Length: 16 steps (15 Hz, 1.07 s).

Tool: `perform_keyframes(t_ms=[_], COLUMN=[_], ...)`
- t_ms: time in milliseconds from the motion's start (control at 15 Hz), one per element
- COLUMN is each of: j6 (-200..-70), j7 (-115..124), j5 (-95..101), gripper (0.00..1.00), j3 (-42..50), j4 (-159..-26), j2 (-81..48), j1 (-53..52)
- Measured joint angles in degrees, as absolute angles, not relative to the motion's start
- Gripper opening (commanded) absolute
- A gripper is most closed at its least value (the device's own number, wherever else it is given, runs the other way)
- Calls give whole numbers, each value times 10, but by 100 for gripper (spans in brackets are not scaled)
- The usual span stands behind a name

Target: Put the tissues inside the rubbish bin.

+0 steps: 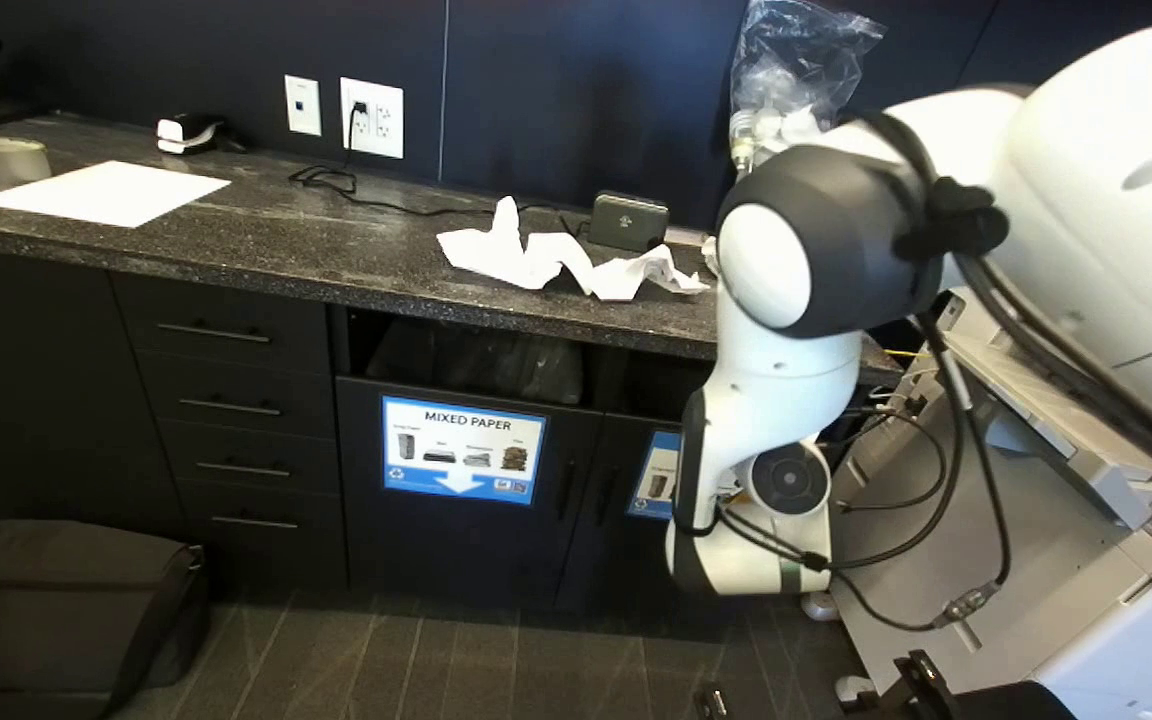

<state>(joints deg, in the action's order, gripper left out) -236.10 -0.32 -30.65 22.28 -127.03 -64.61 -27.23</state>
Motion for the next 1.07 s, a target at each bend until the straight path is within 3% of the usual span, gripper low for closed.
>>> perform_keyframes(t_ms=[600,1067], j6=[-2154,-1854], j7=[15,-9], j5=[-40,54], gripper=[100,100], j3=[335,436], j4=[-1449,-1468], j2=[-361,-136], j1=[-298,-386])
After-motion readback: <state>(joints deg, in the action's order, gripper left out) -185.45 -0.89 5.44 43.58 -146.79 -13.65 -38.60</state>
